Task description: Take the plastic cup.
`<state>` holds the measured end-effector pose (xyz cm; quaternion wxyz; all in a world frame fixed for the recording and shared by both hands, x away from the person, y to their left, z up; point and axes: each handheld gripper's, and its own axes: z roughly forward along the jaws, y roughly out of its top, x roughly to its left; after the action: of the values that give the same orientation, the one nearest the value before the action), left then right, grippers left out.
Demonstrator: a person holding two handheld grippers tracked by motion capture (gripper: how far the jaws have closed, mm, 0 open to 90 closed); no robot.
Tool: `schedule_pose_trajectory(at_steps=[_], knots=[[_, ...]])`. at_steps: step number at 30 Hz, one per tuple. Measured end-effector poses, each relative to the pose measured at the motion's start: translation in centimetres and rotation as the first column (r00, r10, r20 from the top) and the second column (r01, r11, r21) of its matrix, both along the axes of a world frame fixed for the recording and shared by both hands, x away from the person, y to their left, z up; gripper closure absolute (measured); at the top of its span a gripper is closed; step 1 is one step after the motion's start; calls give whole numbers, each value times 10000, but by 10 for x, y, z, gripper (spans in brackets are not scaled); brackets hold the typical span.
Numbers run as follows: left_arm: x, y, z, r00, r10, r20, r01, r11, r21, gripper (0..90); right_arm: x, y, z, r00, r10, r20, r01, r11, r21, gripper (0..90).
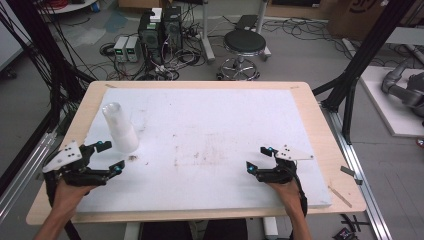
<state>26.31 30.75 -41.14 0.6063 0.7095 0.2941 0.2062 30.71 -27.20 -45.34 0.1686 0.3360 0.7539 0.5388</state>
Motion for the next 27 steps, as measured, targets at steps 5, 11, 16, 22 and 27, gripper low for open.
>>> schedule_pose_trajectory(at_steps=[5, 11, 16, 22, 27], knots=[[2, 20, 28, 9986, -13, 524, 6, 9999, 126, 133, 0, -2, 0, 9999, -81, 65, 80, 9998, 171, 149], [15, 34, 52, 9975, -206, 682, 185, 9993, 312, 133, 0, -2, 0, 9999, -106, 11, 106, 9997, 198, 149], [29, 39, 65, 9967, -474, 656, 443, 9979, 482, 133, 0, -2, 0, 9999, -101, 65, 100, 9998, 153, 149], [48, 43, 73, 9968, -740, 318, 714, 9945, 770, 133, 0, -1, 0, 9998, -157, 106, 156, 9998, 94, 149], [60, 47, 79, 9964, -820, 226, 804, 9947, 645, 134, 0, -1, 0, 9999, -164, 44, 163, 9998, 66, 149]])
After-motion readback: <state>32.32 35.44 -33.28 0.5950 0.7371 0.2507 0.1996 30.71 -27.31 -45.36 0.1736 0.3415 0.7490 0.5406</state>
